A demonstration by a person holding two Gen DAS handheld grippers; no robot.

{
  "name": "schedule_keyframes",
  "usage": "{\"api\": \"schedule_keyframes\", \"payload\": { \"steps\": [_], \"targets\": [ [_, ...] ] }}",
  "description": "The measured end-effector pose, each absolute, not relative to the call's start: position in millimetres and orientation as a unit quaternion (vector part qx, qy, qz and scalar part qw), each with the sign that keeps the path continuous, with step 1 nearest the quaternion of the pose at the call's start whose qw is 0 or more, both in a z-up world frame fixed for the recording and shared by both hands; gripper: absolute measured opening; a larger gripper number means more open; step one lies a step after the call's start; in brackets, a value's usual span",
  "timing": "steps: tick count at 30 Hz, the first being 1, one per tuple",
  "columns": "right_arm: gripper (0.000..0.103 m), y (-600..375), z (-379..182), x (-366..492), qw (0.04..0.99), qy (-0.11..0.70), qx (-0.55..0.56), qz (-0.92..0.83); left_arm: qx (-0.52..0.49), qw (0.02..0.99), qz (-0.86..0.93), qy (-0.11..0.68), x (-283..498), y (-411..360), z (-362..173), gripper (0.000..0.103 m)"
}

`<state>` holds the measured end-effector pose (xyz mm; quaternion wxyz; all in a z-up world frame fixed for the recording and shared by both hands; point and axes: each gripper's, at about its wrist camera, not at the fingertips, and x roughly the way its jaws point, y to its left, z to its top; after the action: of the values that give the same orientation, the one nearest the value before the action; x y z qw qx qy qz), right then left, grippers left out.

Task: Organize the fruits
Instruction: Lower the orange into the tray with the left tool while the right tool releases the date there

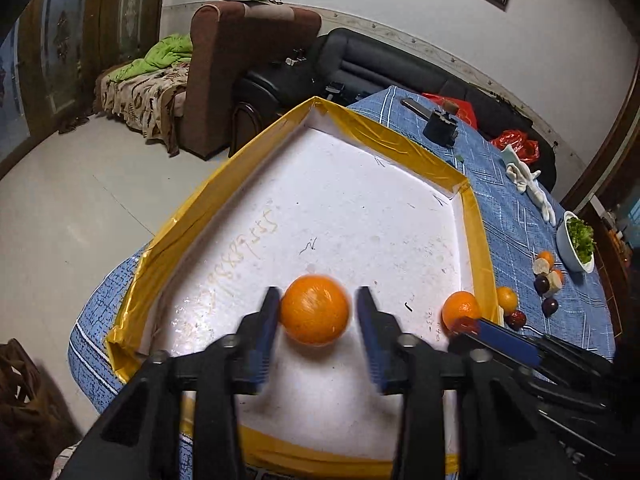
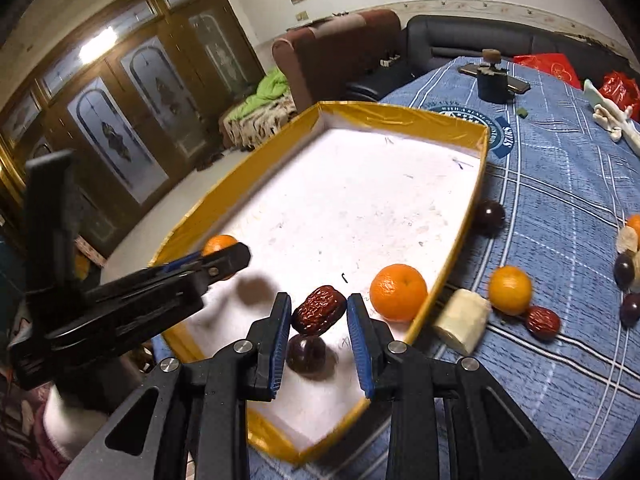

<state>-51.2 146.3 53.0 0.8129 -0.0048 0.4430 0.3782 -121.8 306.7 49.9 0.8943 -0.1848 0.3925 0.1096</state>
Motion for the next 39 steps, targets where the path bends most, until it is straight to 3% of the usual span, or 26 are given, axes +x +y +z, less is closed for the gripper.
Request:
{"api": "schedule_keyframes", "payload": {
  "steps": [2,6,9,10,19,39],
  "targets": [
    [0.033,150,51,-51,0.814,0.444,-0.006,0.373,-0.186,0.897,0.113,0.385,-123,308,52,0.066],
    [0.034,145,57,-49,0.817,0.44,0.0,0.372,-0.195,0.9,0.11,0.375,-128,308,57,0.072],
    [0.053,130,66,-47,0.825,0.429,0.016,0.367,-0.201,0.9,0.109,0.371,-130,306,59,0.073],
    [0.054,126,68,-46,0.827,0.426,0.02,0.366,-0.202,0.9,0.108,0.371,-130,305,59,0.073],
    [0.054,64,82,-29,0.855,0.409,0.056,0.314,-0.202,0.905,0.104,0.359,-139,297,70,0.077],
    [0.053,38,26,-5,0.85,0.457,0.008,0.262,-0.146,0.919,0.026,0.366,-124,245,77,0.077]
  ]
}}
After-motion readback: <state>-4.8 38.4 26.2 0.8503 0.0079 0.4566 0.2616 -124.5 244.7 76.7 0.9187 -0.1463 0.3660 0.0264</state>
